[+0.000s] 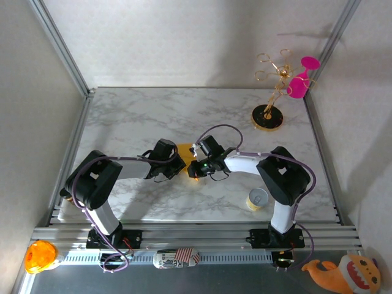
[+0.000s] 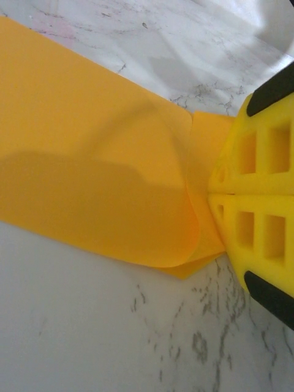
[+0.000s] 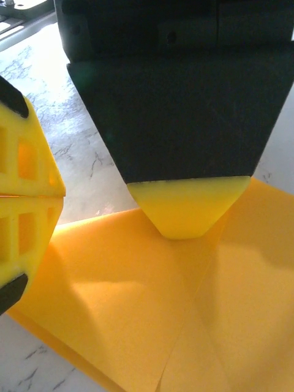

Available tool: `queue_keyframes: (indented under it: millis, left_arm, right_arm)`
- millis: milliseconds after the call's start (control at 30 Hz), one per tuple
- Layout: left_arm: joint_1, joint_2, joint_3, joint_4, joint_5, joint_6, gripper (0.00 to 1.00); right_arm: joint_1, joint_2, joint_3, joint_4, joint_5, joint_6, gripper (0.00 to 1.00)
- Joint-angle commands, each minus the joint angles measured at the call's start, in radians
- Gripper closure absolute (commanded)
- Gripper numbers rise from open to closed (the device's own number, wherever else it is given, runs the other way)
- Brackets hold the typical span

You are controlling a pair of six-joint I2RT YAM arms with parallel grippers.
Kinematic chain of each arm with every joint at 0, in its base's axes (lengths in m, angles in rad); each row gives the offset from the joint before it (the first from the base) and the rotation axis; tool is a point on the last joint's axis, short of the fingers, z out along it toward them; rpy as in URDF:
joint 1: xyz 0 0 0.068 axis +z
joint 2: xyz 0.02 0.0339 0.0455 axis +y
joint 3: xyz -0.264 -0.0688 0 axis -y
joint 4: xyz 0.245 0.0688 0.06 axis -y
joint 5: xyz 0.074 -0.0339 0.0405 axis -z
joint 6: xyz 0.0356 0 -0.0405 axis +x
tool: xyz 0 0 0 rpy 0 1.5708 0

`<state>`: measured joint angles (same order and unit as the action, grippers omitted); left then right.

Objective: Fold a paper plane with a square sheet of paper (pick it up from the middle)
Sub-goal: Third fold the triangle at the center of the table.

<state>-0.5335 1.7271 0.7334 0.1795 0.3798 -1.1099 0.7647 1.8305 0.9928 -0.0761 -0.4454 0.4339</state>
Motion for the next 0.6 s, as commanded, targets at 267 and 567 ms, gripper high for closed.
queue_keyframes:
  millis: [267,567]
  left_arm:
    - [-0.004,0.046,-0.021,-0.131,-0.069,0.013,0.95]
    - [-0.003,0.046,-0.018,-0.153,-0.084,0.015,0.95]
  right_arm:
    - [0.009,0.041,0.008,-0.037,0.029,0.017,0.92]
    - [0.01,0.047,-0.005,-0.047,0.048,0.016,0.92]
